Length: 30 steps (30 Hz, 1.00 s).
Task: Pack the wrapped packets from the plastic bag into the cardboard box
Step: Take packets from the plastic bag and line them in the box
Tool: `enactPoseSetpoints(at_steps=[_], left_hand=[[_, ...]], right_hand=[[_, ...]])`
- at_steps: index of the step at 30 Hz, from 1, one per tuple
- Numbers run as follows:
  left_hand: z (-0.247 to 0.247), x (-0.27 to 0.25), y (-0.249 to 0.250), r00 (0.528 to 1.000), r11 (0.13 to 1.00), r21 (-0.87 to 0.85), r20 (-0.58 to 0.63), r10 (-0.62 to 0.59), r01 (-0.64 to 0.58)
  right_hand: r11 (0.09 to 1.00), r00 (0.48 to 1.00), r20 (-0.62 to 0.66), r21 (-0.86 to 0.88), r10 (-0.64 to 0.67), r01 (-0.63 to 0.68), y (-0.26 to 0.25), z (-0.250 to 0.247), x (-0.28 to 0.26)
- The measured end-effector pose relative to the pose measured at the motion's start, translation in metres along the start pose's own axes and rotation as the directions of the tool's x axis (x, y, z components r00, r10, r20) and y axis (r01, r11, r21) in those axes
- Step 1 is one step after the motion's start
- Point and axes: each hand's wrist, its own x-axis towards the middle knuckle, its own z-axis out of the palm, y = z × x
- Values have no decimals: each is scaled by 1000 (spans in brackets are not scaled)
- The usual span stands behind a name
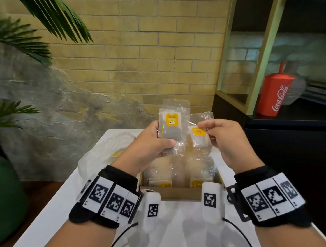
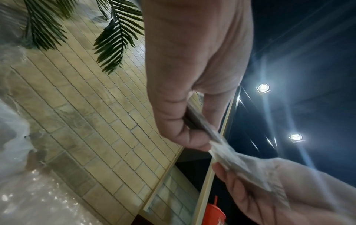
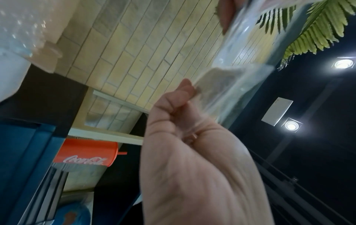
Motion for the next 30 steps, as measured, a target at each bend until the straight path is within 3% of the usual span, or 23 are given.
enactPoseSetpoints(at_steps=[3, 8, 12, 14, 16, 19, 24, 30], left_hand=[[7, -8, 2, 1000, 1000, 13, -16, 23, -22], [13, -32, 11, 999, 999, 20, -9, 44, -44], [28, -61, 13, 999, 999, 19, 36, 40, -40], [39, -77, 9, 997, 999, 27, 65, 34, -36], [49, -92, 3, 997, 998, 47, 74, 35, -39], [57, -109, -7, 997, 997, 71, 64, 33, -37], [53, -129, -14, 997, 998, 65, 81, 1, -6], [54, -134, -15, 997, 994, 68, 22, 80, -81]], right_hand=[[998, 997, 63, 22, 50, -52, -6, 2, -11], [988, 999, 24, 153, 35, -38, -21, -13, -38], [995, 984, 174, 97, -23, 6, -22, -5, -82], [988, 979, 204, 156, -20, -12, -17, 6, -102], [968, 987, 157, 250, -13, -27, -10, 13, -117], [966, 997, 78, 257, 20, -39, 1, 14, -132], [929, 998, 58, 368, 24, -44, 13, 7, -149], [873, 998, 68, 485, 17, -48, 14, -1, -153]])
